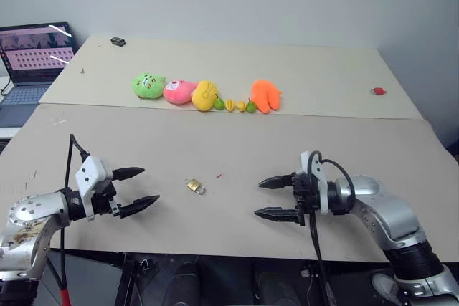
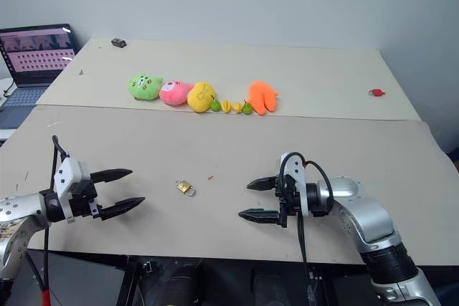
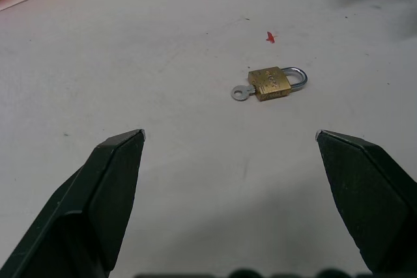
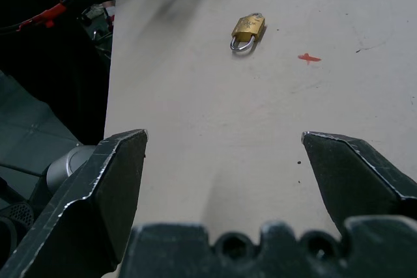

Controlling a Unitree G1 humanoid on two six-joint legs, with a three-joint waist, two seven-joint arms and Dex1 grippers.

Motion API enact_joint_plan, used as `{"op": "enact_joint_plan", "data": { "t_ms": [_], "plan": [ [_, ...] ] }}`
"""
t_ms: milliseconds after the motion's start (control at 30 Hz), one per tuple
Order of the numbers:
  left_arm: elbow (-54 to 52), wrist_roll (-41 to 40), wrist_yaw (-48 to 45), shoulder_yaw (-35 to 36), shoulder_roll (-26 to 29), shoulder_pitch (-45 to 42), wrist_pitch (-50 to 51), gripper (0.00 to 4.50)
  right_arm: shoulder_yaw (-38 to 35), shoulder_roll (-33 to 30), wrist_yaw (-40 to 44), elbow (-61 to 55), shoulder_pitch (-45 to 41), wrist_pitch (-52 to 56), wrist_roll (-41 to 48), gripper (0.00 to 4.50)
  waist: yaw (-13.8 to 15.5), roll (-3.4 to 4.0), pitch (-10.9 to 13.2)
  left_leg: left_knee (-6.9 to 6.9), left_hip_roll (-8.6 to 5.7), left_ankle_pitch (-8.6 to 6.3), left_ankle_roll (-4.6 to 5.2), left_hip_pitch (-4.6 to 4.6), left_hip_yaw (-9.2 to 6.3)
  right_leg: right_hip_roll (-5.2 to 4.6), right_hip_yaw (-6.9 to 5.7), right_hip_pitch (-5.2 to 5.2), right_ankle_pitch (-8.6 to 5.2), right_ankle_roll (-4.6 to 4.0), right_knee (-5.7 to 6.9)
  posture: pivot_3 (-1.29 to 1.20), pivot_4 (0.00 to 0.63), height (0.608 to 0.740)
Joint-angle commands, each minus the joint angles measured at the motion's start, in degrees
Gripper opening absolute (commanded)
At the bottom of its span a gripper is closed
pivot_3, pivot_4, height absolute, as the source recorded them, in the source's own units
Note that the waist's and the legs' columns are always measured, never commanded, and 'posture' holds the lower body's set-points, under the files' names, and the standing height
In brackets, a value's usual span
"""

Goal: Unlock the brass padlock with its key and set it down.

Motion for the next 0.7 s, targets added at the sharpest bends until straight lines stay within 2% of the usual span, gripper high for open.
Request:
{"op": "enact_joint_plan", "data": {
  "t_ms": [33, 133, 233, 367, 700],
  "plan": [
    [-0.1, -2.2, -4.2, 0.5, 0.3, -0.8, -2.6, 4.48, 1.2, 2.0, -2.9, -0.7, -1.5, -1.7, -2.1, 4.50, 0.0, 0.00, 0.0, 0.00, 0.00, 0.00, 0.00, 0.00, 0.00, 0.00, 0.00, 0.00, 0.00, 0.00, 0.00, 0.00, 0.150, 0.722],
    [2.0, -3.7, -10.9, 0.1, 1.5, -2.4, -5.0, 4.48, 5.2, 5.9, -9.0, -0.3, -2.7, -4.0, -8.3, 4.50, -0.3, -0.04, 0.0, 0.00, 0.03, 0.00, 0.00, 0.02, 0.00, 0.04, 0.00, -0.02, 0.00, -0.03, 0.02, 0.00, 0.150, 0.722],
    [4.9, -3.0, -13.2, -0.5, 1.6, -4.9, -6.7, 4.48, 7.7, 9.9, -13.6, -0.6, -4.4, -1.4, -10.5, 4.50, -0.2, -0.03, 0.0, -0.01, 0.04, 0.00, 0.00, 0.02, 0.00, 0.06, 0.00, -0.04, -0.01, -0.07, 0.06, 0.00, 0.150, 0.722],
    [8.5, -2.0, -14.6, -1.9, 1.3, -9.3, -8.2, 4.48, 12.4, 13.1, -15.3, -1.5, -6.5, -0.3, -12.9, 4.50, -0.1, -0.06, 0.0, 0.02, 0.02, 0.00, 0.00, -0.03, -0.02, 0.05, 0.00, -0.04, 0.01, -0.04, 0.05, 0.00, 0.150, 0.722],
    [13.3, -1.2, -18.0, -3.4, 2.6, -15.2, -9.2, 4.48, 16.8, 19.2, -19.9, 4.6, -10.0, -2.3, -18.7, 4.50, -0.1, -0.06, 0.0, 0.03, 0.03, 0.00, 0.00, -0.03, -0.04, 0.06, -0.02, -0.04, 0.05, -0.10, 0.08, 0.00, 0.150, 0.722]
  ]
}}
